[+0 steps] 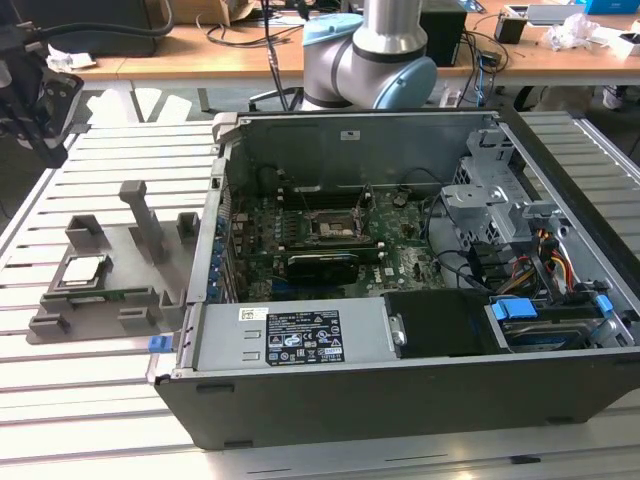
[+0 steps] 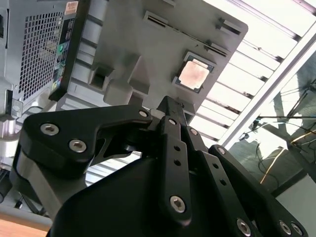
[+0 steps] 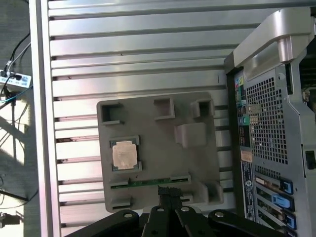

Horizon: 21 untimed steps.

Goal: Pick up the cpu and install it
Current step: 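Reach for the cpu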

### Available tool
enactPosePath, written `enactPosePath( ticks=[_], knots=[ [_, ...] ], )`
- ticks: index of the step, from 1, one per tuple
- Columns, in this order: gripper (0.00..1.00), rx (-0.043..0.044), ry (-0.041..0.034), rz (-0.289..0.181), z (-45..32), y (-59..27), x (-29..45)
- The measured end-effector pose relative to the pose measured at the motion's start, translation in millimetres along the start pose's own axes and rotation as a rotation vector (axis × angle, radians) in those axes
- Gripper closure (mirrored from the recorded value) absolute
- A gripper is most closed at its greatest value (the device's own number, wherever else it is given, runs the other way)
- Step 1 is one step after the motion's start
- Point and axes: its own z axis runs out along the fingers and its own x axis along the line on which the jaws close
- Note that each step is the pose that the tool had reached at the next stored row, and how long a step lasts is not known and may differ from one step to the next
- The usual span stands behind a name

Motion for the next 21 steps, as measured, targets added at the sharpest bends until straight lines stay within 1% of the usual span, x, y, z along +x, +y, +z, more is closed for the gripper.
enactPosePath(
  ticks=[2,4,5,6,8,10,12,14,18,21],
  knots=[
    [0.89,0.0096,-0.0006,0.000,-0.1,2.3,2.5],
    [0.89,0.0218,-0.0015,-0.001,0.0,6.2,6.1],
    [0.89,0.0255,-0.0018,-0.002,0.1,7.5,8.0],
    [0.89,0.0264,-0.0018,-0.002,0.0,8.1,9.9],
    [0.89,0.0267,-0.0020,-0.002,0.0,8.5,15.8],
    [0.89,0.0267,-0.0019,-0.002,-0.1,8.4,19.2],
    [0.89,0.0267,-0.0019,-0.002,-0.2,8.0,25.0],
    [0.89,0.0267,-0.0019,-0.002,-0.3,7.7,28.7],
    [0.89,0.0267,-0.0019,-0.002,-0.4,7.3,34.1],
    [0.89,0.0266,-0.0019,-0.002,-0.4,7.1,36.5]
  ],
)
